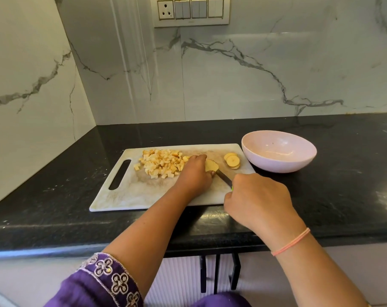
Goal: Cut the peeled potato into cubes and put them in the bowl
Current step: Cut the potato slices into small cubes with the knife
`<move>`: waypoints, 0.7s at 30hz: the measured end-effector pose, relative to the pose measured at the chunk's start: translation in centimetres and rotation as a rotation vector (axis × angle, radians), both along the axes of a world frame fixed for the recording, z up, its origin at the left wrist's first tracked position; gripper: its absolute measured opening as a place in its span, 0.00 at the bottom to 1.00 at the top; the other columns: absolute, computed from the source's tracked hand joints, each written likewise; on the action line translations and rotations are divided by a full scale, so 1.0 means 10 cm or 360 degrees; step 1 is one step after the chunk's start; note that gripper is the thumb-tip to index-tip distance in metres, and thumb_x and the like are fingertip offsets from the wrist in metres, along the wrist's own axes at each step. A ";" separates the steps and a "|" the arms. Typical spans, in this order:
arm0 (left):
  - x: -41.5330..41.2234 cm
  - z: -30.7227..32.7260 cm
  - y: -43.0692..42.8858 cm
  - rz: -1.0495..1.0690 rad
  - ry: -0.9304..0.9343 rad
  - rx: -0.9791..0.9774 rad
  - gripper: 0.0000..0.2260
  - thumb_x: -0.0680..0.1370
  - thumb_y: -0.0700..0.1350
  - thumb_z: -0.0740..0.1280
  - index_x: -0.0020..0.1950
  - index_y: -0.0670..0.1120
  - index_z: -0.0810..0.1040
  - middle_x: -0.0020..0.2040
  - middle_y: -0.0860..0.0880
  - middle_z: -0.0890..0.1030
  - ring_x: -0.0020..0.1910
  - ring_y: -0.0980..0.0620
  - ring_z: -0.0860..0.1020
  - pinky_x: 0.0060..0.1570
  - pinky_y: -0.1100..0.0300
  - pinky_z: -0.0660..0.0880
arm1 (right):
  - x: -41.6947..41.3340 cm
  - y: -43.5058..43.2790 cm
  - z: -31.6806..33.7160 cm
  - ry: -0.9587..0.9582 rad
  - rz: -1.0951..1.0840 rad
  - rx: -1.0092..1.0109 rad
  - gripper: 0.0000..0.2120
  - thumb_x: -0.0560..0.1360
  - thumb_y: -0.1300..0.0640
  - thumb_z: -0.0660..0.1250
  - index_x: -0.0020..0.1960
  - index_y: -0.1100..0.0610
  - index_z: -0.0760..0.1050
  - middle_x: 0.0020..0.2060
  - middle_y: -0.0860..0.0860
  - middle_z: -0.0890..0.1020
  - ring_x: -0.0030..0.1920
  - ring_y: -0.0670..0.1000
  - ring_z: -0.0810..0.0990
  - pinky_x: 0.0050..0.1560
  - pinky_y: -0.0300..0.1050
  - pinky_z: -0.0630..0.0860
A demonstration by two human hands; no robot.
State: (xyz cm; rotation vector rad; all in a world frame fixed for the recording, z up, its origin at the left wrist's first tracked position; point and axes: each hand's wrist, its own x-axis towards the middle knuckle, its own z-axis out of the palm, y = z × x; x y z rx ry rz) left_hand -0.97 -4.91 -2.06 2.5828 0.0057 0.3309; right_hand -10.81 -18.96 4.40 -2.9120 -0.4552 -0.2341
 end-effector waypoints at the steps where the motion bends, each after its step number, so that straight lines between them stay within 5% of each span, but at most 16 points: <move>1: 0.00 0.01 0.01 0.0002 -0.0009 0.0001 0.27 0.79 0.45 0.65 0.75 0.41 0.61 0.73 0.43 0.66 0.72 0.46 0.64 0.70 0.57 0.60 | 0.00 0.00 0.00 -0.0005 0.0006 0.0002 0.05 0.78 0.52 0.57 0.44 0.52 0.64 0.31 0.46 0.63 0.39 0.52 0.68 0.40 0.43 0.63; 5: -0.01 -0.02 0.02 -0.0015 0.0002 -0.0008 0.26 0.79 0.45 0.65 0.75 0.41 0.61 0.72 0.43 0.66 0.72 0.46 0.64 0.70 0.57 0.60 | 0.02 -0.06 0.00 0.0040 -0.0026 0.0020 0.08 0.78 0.51 0.56 0.50 0.53 0.71 0.34 0.47 0.69 0.41 0.52 0.71 0.39 0.43 0.64; 9: -0.02 -0.01 0.01 -0.0024 -0.0004 -0.0024 0.26 0.79 0.45 0.65 0.75 0.41 0.62 0.72 0.43 0.67 0.71 0.46 0.65 0.69 0.57 0.60 | 0.01 -0.11 0.05 0.0051 -0.0083 0.0120 0.14 0.77 0.51 0.56 0.59 0.51 0.75 0.49 0.51 0.78 0.45 0.54 0.74 0.42 0.44 0.69; 13: -0.04 0.00 0.03 -0.0015 0.0010 -0.0036 0.27 0.78 0.44 0.63 0.75 0.41 0.61 0.72 0.43 0.66 0.71 0.46 0.64 0.70 0.57 0.60 | 0.11 -0.05 0.03 -0.0022 -0.0117 0.0281 0.15 0.78 0.51 0.55 0.59 0.53 0.75 0.46 0.53 0.79 0.42 0.54 0.74 0.42 0.45 0.73; 17: -0.06 -0.03 -0.02 -0.0032 0.0033 -0.0098 0.28 0.77 0.42 0.63 0.75 0.41 0.59 0.73 0.43 0.65 0.71 0.47 0.64 0.70 0.56 0.61 | 0.27 0.07 -0.04 -0.0012 -0.0125 0.0252 0.12 0.78 0.53 0.56 0.53 0.56 0.75 0.47 0.54 0.79 0.41 0.56 0.70 0.39 0.44 0.66; 21: -0.02 0.00 -0.01 -0.0061 -0.0027 -0.0142 0.22 0.76 0.42 0.66 0.68 0.41 0.67 0.64 0.42 0.73 0.64 0.44 0.70 0.59 0.57 0.67 | 0.41 0.22 0.00 -0.0004 -0.0083 0.0239 0.10 0.78 0.54 0.56 0.54 0.56 0.73 0.51 0.55 0.79 0.47 0.57 0.73 0.42 0.43 0.65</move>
